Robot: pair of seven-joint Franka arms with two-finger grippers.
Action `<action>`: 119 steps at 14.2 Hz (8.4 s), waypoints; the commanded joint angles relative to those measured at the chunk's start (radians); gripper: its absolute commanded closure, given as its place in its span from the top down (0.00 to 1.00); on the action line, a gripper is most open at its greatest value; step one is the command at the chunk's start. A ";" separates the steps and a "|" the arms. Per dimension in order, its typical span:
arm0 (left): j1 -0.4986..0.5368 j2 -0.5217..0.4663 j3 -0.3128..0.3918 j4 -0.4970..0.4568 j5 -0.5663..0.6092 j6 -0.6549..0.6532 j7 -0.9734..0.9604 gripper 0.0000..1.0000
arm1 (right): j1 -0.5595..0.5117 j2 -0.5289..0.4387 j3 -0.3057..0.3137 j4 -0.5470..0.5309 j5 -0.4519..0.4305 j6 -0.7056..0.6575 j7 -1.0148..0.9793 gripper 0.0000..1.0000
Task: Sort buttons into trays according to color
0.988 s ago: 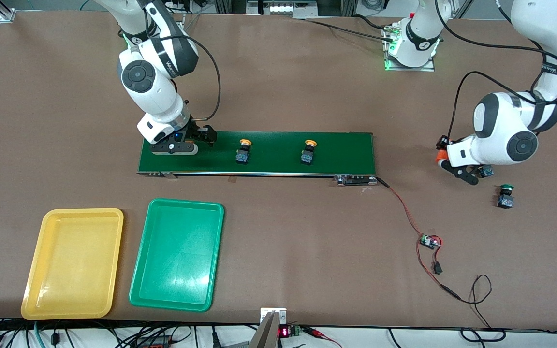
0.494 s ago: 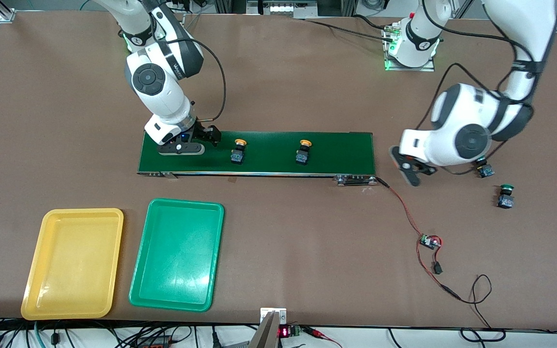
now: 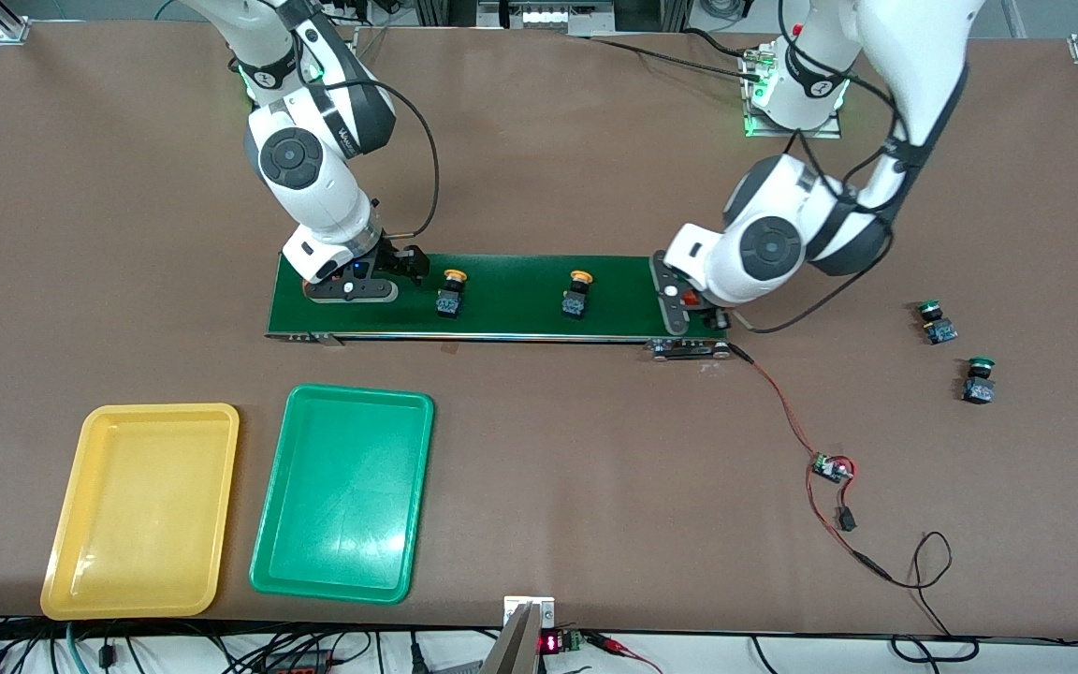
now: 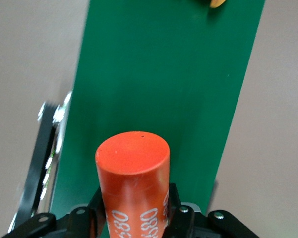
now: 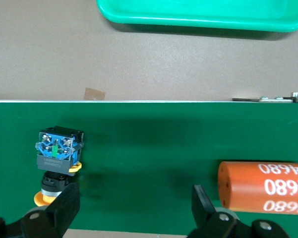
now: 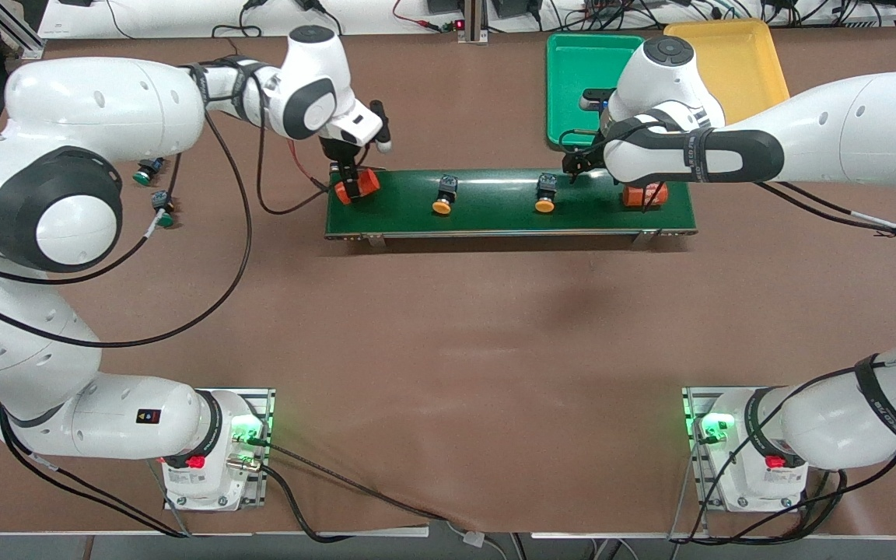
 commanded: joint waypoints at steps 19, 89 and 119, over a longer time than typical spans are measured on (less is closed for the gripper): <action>0.030 -0.193 0.279 0.095 -0.033 -0.214 -0.044 1.00 | 0.034 0.087 -0.011 0.008 -0.022 0.101 0.029 1.00; -0.024 0.010 0.021 0.055 -0.204 -0.015 -1.213 0.30 | 0.073 -0.014 -0.230 0.210 0.005 -0.350 -0.065 1.00; 0.119 -0.050 0.445 0.258 0.076 -0.167 -0.749 1.00 | 0.165 0.170 -0.241 0.297 -0.091 -0.214 0.095 0.11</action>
